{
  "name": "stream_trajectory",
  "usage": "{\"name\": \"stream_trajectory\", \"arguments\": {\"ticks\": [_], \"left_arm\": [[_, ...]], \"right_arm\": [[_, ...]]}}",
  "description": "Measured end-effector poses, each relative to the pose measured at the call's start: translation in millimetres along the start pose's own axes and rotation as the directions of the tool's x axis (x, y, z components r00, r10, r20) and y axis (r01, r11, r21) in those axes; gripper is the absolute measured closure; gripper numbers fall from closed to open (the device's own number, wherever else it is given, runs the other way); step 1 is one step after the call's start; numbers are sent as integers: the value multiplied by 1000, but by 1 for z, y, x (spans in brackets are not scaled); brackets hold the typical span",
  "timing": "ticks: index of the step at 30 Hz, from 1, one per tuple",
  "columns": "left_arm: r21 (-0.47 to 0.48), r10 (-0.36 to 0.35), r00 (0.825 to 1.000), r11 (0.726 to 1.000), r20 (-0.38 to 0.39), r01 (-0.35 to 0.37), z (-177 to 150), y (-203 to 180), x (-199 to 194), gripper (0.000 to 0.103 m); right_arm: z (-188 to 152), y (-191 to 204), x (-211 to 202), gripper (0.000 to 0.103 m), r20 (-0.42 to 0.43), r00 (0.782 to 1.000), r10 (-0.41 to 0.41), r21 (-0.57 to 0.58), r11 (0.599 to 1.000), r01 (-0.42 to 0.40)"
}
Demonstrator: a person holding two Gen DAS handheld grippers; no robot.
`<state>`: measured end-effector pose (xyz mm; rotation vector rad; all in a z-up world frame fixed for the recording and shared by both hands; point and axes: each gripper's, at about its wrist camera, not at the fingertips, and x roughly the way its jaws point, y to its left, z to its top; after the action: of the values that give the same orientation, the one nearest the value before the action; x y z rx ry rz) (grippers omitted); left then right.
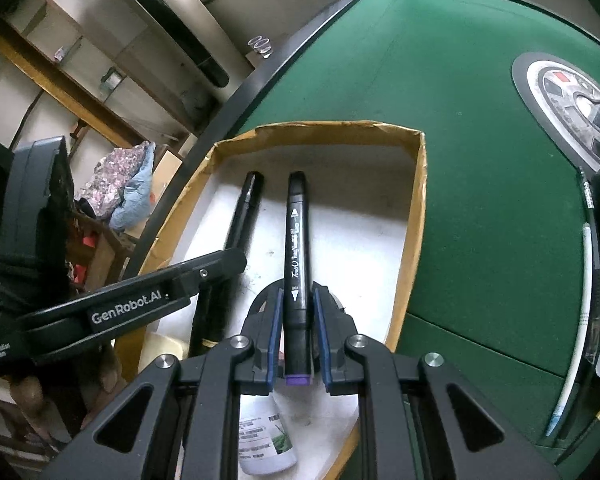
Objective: Organize rigid objects
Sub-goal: 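Carry the pen and marker into the tray and open both grippers, then move both grippers back toward the remaining table objects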
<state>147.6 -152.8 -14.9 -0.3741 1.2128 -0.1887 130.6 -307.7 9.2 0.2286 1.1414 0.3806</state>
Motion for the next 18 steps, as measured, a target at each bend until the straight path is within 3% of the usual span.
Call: {"name": "stream_trajectory", "arguments": {"ticks": [1,3,6,11,18], "left_arm": [[-8,-8,1000,1000,0,8,0,1,0,85],[-27,-45,999,999,5,45,1,5,-2,67],[-69,-124,992,990,4,124,2,12,-8,57],[-49,-113,991,992,67,116,-12,-1,-36,53],[121,-139,970,986,199,116,-65,-67,-88,42]], "right_arm": [[0,0,0,87,2,1000,4,-1,1000,-4],[-2,0,-1,85,-1,1000,25,-3,1000,-25],[-8,-4,-17,74,34,997,65,-7,998,-65],[-25,-16,-55,70,113,986,123,-17,992,-122],[-73,-69,-114,67,239,956,170,57,980,-189]]}}
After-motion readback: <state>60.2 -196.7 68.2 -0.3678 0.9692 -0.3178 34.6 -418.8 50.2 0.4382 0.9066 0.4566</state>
